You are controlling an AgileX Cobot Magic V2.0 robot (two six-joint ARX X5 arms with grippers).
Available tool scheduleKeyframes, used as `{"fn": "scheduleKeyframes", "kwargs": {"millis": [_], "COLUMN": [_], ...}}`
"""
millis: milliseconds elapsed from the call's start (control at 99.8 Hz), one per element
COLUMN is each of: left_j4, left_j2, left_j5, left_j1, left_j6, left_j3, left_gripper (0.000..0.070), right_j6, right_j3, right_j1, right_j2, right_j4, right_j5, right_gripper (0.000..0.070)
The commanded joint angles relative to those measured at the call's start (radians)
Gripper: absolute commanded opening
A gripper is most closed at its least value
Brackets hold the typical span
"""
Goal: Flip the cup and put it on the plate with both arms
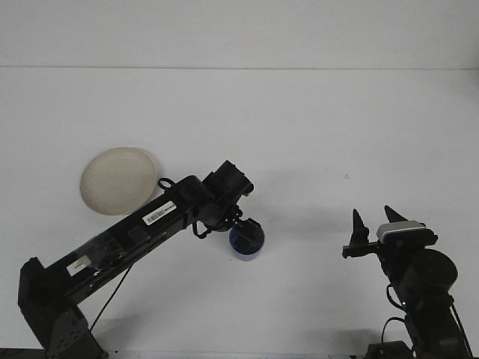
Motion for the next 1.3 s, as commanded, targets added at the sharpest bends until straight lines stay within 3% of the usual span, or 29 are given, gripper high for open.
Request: {"fn": "scheduleKeyframes", "kwargs": {"millis": [0,391,591,782,1012,1293], "left_j4": [-0.002,-0.008,-0.006,-0.007,-0.01,-0.159], "left_j2": [0.032,0.109,0.115,0.115,0.115,0.102], "left_j5": [-0.006,-0.006,-0.006,-0.006,-0.008,-0.103], "left_j1": [-0.007,-0.008,-0.01,-0.01,-0.01,0.048], "left_j6": [0.021,0.043,0.052,0.077,0.098,0.135], "left_j3": [0.021,0.021,0.021,0.021,0.022,0.153], "left_gripper": [0.0475,0.044,0.0236,0.0,0.0004,0.0004], "right_j6": [0.004,0.004,0.004,0.004,0.004,0.003], "right_j3": [0.006,0.006,0.006,0.006,0.006,0.006], "right_j1": [0.002,0.002,0.002,0.002,0.002,0.002], "right_j2": [0.002,0.002,0.002,0.002,0.002,0.002], "right_j4": [0.01,0.01,0.01,0.01,0.01,0.01], "right_j5": [-0.002,-0.002,-0.002,-0.002,-0.002,-0.001], "right_gripper": [0.0469,0.0469,0.0469,0.0469,0.0469,0.0469]}}
